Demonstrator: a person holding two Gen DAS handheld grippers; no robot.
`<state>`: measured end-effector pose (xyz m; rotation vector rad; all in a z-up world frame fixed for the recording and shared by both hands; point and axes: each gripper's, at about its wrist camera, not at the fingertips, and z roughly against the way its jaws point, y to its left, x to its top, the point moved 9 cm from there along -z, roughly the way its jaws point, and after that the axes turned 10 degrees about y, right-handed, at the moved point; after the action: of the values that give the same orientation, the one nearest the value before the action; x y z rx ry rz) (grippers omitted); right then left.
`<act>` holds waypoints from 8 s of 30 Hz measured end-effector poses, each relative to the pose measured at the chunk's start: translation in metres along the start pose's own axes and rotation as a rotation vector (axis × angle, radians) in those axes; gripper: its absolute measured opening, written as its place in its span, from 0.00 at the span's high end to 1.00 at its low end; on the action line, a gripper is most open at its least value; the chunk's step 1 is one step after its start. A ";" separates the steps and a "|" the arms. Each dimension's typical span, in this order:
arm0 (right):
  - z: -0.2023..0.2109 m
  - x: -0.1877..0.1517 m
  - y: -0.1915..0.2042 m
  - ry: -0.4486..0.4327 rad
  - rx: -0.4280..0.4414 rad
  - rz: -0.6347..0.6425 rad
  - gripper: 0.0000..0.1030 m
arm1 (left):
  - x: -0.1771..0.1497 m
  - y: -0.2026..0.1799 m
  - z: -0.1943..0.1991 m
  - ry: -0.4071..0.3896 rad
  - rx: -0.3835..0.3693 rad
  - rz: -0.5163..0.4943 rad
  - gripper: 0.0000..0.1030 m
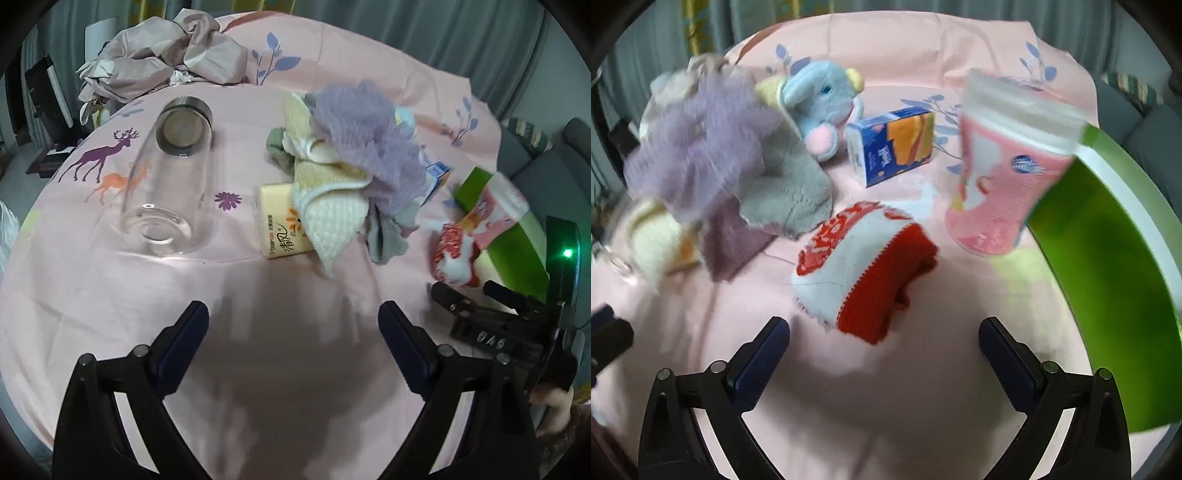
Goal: Organize soft objects
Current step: 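Grasp the red-and-white sock with the right gripper, then carry the sock into the green box and open the right gripper, then withdraw the right gripper from the box back to the pile, then grasp the purple mesh bath puff with the right gripper and lift, then carry the bath puff into the green box and release it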
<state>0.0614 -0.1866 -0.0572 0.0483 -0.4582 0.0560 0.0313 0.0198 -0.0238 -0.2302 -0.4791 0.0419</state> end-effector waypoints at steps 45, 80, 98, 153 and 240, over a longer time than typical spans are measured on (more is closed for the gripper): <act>0.054 -0.022 0.052 0.253 0.352 -0.029 0.34 | -0.030 -0.052 0.012 0.208 -0.232 -0.030 0.41; 0.142 0.057 -0.075 -0.142 0.305 -0.222 0.61 | 0.052 -0.259 0.046 0.025 -0.388 -0.465 0.71; 0.090 0.009 -0.208 -0.063 0.297 -0.588 0.61 | 0.011 -0.369 -0.031 0.227 -0.442 -0.655 0.71; 0.028 0.101 0.116 0.102 0.335 -0.016 0.12 | 0.002 0.015 0.047 0.055 -0.064 0.077 0.15; 0.140 0.039 -0.028 -0.097 0.349 -0.107 0.63 | 0.044 -0.216 0.053 0.007 -0.302 -0.379 0.81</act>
<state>0.0365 -0.2209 0.0847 0.4194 -0.5380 0.0282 0.0424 -0.1754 0.0912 -0.4319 -0.5152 -0.4035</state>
